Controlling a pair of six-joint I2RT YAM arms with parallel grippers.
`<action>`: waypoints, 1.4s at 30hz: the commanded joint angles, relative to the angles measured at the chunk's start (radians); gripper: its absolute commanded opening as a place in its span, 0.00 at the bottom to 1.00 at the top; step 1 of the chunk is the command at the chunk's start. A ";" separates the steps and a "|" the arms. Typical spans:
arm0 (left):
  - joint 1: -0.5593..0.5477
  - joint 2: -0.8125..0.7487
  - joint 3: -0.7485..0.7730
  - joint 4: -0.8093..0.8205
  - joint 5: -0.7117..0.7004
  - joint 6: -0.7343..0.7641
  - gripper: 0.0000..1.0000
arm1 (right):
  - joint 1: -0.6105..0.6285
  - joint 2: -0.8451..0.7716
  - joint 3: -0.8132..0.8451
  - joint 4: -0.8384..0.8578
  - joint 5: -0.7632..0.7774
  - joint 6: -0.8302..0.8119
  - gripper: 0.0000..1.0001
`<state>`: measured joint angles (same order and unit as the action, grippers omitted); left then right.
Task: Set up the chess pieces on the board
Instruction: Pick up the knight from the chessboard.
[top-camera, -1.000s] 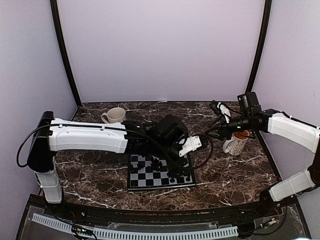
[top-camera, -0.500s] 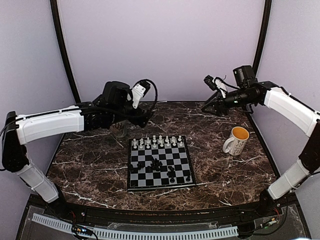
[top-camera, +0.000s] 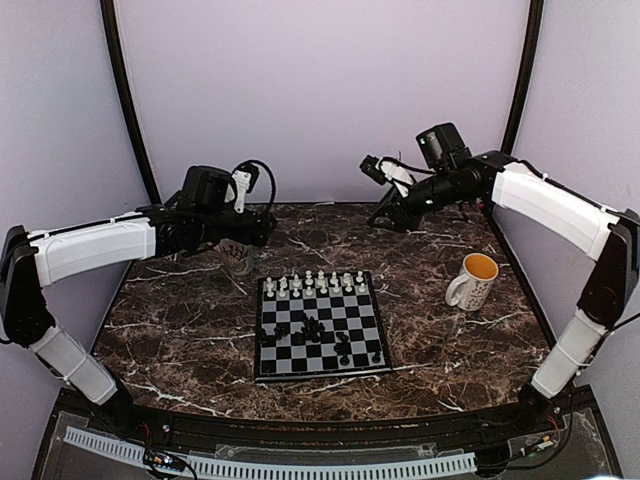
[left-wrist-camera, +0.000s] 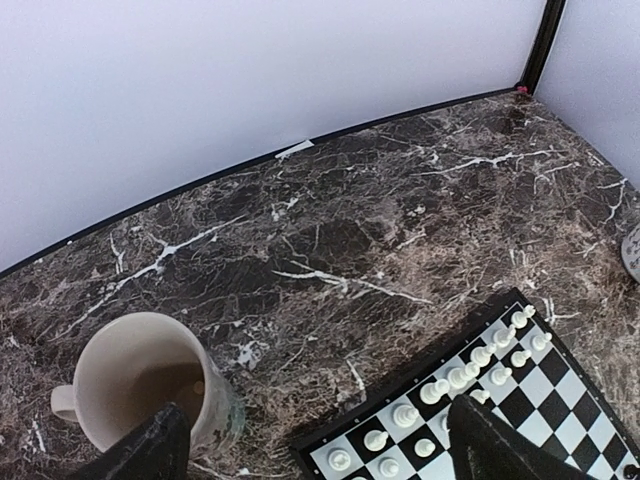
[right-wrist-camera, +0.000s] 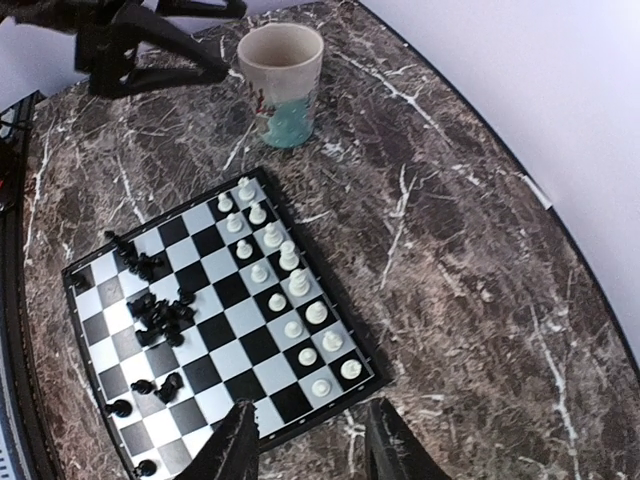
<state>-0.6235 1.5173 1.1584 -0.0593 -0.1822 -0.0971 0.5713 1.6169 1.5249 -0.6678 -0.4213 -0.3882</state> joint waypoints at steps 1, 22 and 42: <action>0.002 -0.062 -0.002 0.028 0.026 -0.040 0.90 | 0.009 0.084 0.181 -0.027 0.067 -0.028 0.41; 0.047 -0.087 -0.017 0.037 0.015 -0.070 0.75 | 0.304 0.354 0.148 -0.206 0.174 -0.047 0.41; 0.047 -0.086 -0.019 0.039 0.025 -0.045 0.75 | 0.393 0.437 0.074 -0.245 0.274 -0.047 0.47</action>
<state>-0.5804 1.4582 1.1397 -0.0235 -0.1646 -0.1562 0.9466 2.0285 1.6150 -0.8917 -0.1753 -0.4397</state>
